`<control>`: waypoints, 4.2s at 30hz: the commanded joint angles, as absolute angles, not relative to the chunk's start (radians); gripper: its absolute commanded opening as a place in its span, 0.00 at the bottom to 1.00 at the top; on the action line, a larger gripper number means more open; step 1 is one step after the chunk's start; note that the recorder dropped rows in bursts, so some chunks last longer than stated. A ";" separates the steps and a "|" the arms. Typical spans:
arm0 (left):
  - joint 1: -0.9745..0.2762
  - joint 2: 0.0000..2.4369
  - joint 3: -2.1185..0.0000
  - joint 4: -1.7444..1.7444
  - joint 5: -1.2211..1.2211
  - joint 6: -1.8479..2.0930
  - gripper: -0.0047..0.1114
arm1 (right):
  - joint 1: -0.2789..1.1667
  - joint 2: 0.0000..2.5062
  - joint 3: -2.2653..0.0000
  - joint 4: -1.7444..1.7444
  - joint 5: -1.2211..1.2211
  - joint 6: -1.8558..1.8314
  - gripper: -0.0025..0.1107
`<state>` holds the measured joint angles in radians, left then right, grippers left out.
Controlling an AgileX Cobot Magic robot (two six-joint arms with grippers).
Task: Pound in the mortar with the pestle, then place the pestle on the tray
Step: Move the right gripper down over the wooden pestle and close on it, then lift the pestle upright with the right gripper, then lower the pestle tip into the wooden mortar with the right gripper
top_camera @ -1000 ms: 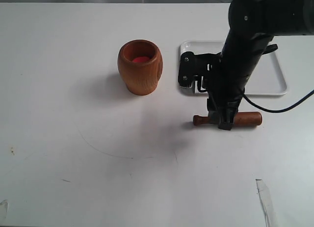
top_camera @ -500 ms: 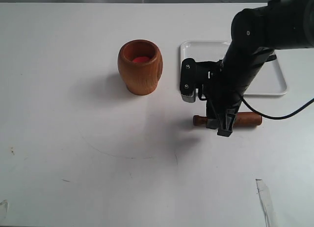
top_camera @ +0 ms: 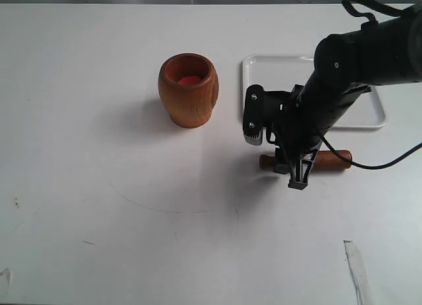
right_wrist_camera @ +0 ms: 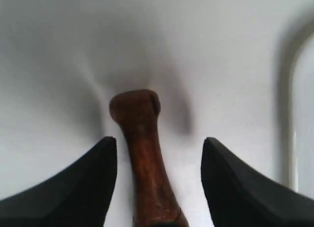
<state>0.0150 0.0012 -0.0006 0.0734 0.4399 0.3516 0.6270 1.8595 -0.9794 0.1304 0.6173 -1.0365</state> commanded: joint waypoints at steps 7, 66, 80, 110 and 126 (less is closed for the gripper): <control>0.007 0.000 0.000 0.066 0.437 0.343 0.04 | 0.630 1.974 -0.974 0.120 0.615 -1.044 0.45; 0.007 0.000 0.000 0.066 0.437 0.343 0.04 | 0.826 1.756 -1.128 -0.204 -0.777 0.034 0.02; 0.007 0.000 0.000 0.066 0.437 0.343 0.04 | 0.730 1.913 -0.968 -0.217 -1.122 0.154 0.02; 0.007 0.000 0.000 0.066 0.437 0.343 0.04 | 0.730 1.905 -0.967 -0.229 -1.056 0.146 0.02; 0.007 0.000 0.000 0.066 0.437 0.343 0.04 | 0.730 2.034 -0.967 -0.238 -0.933 0.098 0.02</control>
